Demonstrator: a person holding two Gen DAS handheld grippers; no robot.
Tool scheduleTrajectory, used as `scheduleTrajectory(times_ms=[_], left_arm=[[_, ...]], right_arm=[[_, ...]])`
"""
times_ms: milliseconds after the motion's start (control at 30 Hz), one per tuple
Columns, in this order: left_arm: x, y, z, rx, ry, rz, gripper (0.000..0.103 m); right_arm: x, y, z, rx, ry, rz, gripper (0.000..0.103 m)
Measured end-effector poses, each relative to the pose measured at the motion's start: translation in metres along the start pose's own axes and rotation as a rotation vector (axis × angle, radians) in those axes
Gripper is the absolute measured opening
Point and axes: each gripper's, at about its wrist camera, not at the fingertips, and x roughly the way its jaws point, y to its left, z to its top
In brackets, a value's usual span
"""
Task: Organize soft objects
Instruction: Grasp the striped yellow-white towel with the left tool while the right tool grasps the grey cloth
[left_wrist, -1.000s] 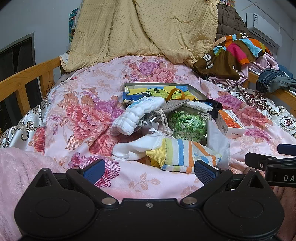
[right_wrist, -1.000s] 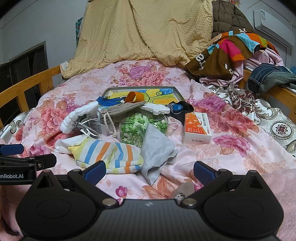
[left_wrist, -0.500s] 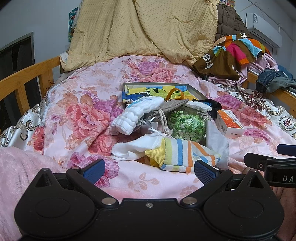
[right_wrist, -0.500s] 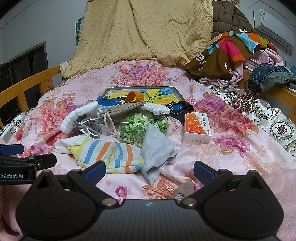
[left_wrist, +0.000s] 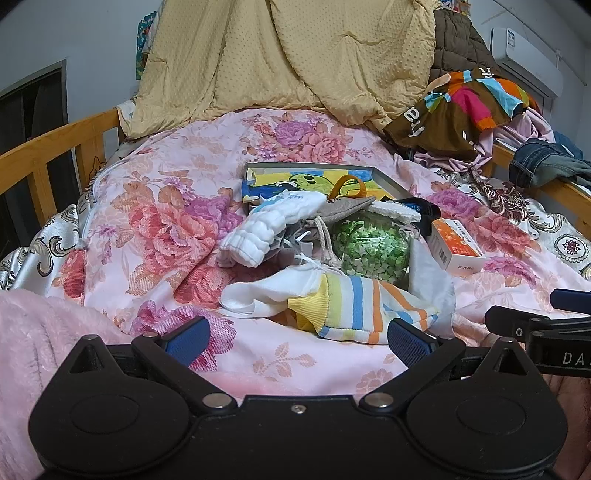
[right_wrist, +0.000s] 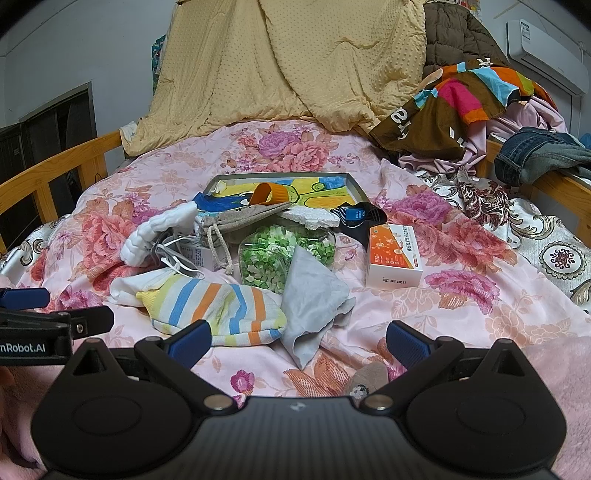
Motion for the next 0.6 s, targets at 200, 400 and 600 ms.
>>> scheduleTrajectory(times_ms=[200,400,600], left_arm=[[0.000,0.000,0.000,-0.002,0.001,-0.002,0.102],[0.005,-0.001,0.009,-0.013,0.031,-0.034,0.102],[0.025,-0.006,0.026,0.043,0.087,-0.127,0.102]], right_arm=[[0.000,0.001,-0.001,0.001,0.000,0.002,0.103],[0.004,-0.004,0.003,0.041,0.011,0.044,0.103],[0.024,-0.014,0.028,0.027,0.076,0.112,0.103]])
